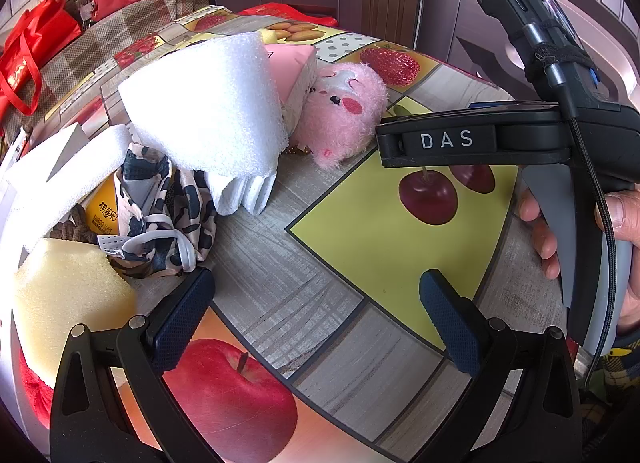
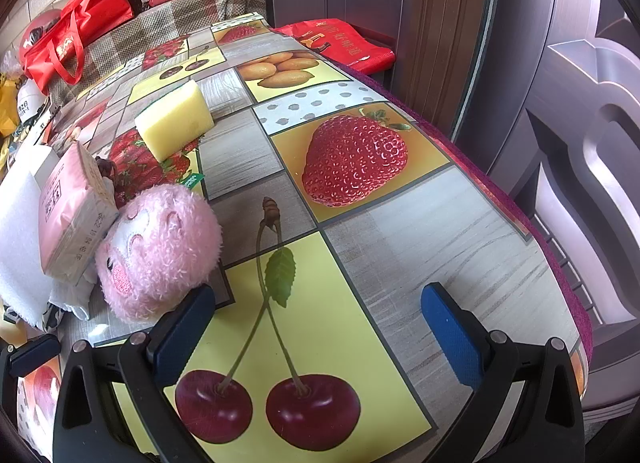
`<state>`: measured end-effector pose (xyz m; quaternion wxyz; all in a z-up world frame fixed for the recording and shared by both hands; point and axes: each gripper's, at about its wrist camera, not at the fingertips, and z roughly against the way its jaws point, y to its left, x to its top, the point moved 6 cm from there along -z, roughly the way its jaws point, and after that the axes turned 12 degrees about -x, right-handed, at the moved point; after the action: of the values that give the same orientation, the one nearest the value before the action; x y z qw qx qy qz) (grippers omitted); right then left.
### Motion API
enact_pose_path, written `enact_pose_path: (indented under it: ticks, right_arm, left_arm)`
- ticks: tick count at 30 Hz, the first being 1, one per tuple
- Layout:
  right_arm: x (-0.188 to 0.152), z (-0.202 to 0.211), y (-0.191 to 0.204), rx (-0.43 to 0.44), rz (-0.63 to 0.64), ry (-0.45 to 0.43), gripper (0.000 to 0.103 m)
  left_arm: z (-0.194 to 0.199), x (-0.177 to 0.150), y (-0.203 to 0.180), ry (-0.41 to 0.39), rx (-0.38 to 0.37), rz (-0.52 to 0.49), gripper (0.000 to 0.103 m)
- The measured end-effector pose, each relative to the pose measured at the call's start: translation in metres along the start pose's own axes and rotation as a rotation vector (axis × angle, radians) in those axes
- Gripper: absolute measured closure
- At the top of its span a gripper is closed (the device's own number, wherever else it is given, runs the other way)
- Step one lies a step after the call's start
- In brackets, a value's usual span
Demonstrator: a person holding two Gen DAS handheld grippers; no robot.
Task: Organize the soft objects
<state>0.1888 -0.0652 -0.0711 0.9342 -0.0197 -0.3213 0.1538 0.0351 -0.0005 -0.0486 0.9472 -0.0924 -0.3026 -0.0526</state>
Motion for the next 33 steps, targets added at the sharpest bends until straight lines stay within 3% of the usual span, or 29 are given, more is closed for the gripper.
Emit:
enact_pose_path:
  ticks: [26,30,33]
  right_arm:
    - [0.0003,-0.0003,0.0010,0.000,0.000,0.000,0.000]
    - [0.0002,-0.0003,0.0012,0.000,0.000,0.000,0.000]
    - [0.0001,-0.0002,0.0015,0.000,0.000,0.000,0.000]
  left_arm:
    - [0.0019,-0.0009,-0.0004,-0.003,0.003,-0.005,0.000]
    - [0.0013,0.0008,-0.0003,-0.006,-0.010,-0.005,0.001]
    - [0.0070,-0.0009,-0.0064,-0.019,-0.070,-0.011,0.001]
